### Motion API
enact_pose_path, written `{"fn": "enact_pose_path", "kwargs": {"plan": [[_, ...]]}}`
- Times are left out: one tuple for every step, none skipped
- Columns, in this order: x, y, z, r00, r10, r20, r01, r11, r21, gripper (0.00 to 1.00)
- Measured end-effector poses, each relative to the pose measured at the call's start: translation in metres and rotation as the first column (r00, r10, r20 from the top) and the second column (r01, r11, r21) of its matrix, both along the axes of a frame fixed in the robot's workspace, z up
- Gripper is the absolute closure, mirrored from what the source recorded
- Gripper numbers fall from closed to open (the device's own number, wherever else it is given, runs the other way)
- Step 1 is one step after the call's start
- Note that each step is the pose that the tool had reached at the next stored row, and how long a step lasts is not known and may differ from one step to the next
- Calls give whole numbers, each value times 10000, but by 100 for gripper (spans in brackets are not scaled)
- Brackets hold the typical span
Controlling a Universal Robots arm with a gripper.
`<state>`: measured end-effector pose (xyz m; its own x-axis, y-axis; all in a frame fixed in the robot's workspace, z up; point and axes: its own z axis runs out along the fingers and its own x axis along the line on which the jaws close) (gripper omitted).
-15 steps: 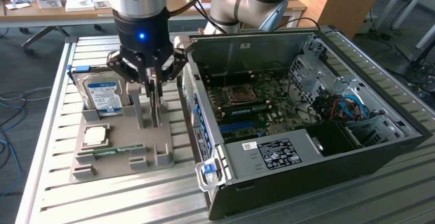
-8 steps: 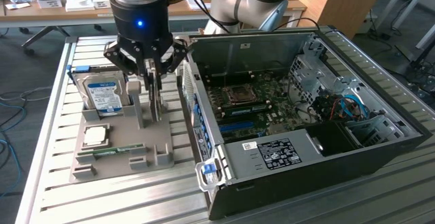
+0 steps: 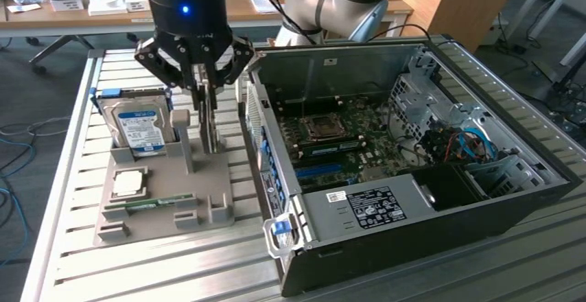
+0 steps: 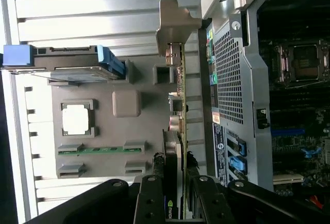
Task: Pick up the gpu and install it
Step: 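Pick up the gpu and move the gpu toward the slot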
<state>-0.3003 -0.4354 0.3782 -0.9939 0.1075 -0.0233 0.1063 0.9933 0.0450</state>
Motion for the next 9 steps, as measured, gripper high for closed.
{"fn": "enact_pose_path", "kwargs": {"plan": [[0, 0, 33, 10000, 0, 0, 0, 10000, 0, 73], [0, 0, 62, 10000, 0, 0, 0, 10000, 0, 73], [0, 0, 91, 10000, 0, 0, 0, 10000, 0, 73], [0, 0, 119, 10000, 0, -1, 0, 10000, 0, 73], [0, 0, 145, 10000, 0, 0, 0, 10000, 0, 73], [0, 0, 170, 10000, 0, -1, 0, 10000, 0, 73], [0, 0, 197, 10000, 0, 0, 0, 10000, 0, 73], [0, 0, 220, 10000, 0, -1, 0, 10000, -1, 73], [0, 0, 241, 10000, 0, 0, 0, 10000, 0, 73]]}}
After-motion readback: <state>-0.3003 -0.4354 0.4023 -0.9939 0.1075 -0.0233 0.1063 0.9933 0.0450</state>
